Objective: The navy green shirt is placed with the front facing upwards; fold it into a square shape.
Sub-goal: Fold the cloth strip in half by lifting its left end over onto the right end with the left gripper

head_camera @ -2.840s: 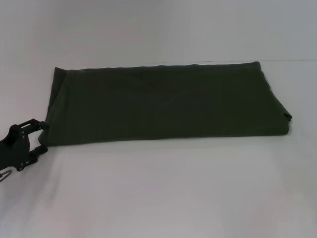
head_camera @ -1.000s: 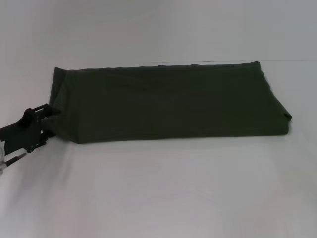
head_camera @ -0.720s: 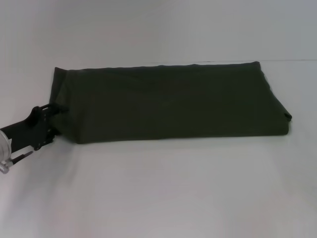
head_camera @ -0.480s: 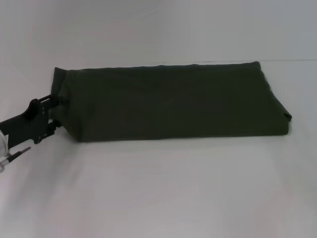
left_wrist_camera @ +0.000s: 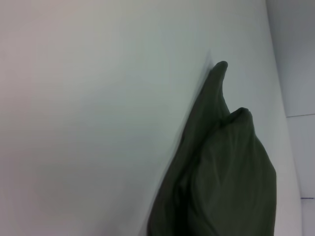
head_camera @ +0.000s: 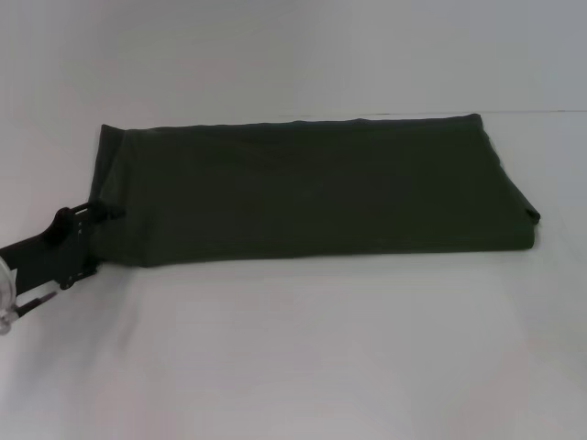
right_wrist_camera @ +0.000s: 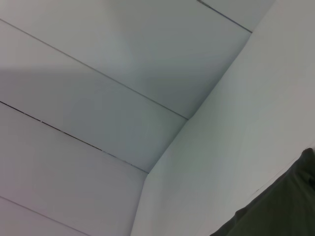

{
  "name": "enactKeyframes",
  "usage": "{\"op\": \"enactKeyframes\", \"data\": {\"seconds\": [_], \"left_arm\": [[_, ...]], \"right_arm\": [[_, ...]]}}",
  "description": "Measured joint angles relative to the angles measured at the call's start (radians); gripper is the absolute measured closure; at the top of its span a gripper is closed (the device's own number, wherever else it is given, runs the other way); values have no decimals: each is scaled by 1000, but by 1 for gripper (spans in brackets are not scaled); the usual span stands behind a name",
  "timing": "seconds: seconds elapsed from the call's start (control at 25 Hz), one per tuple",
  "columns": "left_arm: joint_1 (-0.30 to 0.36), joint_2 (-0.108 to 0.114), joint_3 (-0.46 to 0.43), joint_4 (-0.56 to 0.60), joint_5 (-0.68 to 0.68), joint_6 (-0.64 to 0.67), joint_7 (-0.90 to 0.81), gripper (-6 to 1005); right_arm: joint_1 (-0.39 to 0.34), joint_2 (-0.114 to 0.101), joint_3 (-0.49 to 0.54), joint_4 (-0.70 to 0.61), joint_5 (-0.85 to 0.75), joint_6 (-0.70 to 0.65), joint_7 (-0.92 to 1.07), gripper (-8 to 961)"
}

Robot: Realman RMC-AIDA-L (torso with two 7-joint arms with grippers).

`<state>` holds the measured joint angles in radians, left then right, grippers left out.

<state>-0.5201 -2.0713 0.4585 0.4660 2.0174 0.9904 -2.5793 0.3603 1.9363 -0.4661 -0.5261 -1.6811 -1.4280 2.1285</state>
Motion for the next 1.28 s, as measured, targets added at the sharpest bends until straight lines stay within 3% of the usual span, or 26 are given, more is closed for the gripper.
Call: {"op": "enactKeyframes", "data": {"seconds": [0.24, 0.64, 0.88, 1.08, 1.2, 1.28], "left_arm": [[-40, 9, 26, -21, 3, -80, -7, 293], [-34, 10, 27, -4, 2, -39, 3, 333], [-32, 10, 28, -4, 3, -37, 11, 546], [-32, 10, 34, 0, 3, -35, 19, 778], [-31, 10, 34, 8, 1, -20, 50, 974], [-22, 12, 31, 30, 1, 0, 85, 977]], "right_arm": [[1, 0, 0, 0, -1, 1, -2, 49], [-7, 0, 12, 0, 1, -3, -2, 51], [-11, 1, 15, 0, 0, -3, -2, 52], [-14, 1, 15, 0, 1, -3, -2, 53], [-15, 0, 15, 0, 2, -3, -2, 53], [-15, -1, 15, 0, 1, -1, -1, 54]]}}
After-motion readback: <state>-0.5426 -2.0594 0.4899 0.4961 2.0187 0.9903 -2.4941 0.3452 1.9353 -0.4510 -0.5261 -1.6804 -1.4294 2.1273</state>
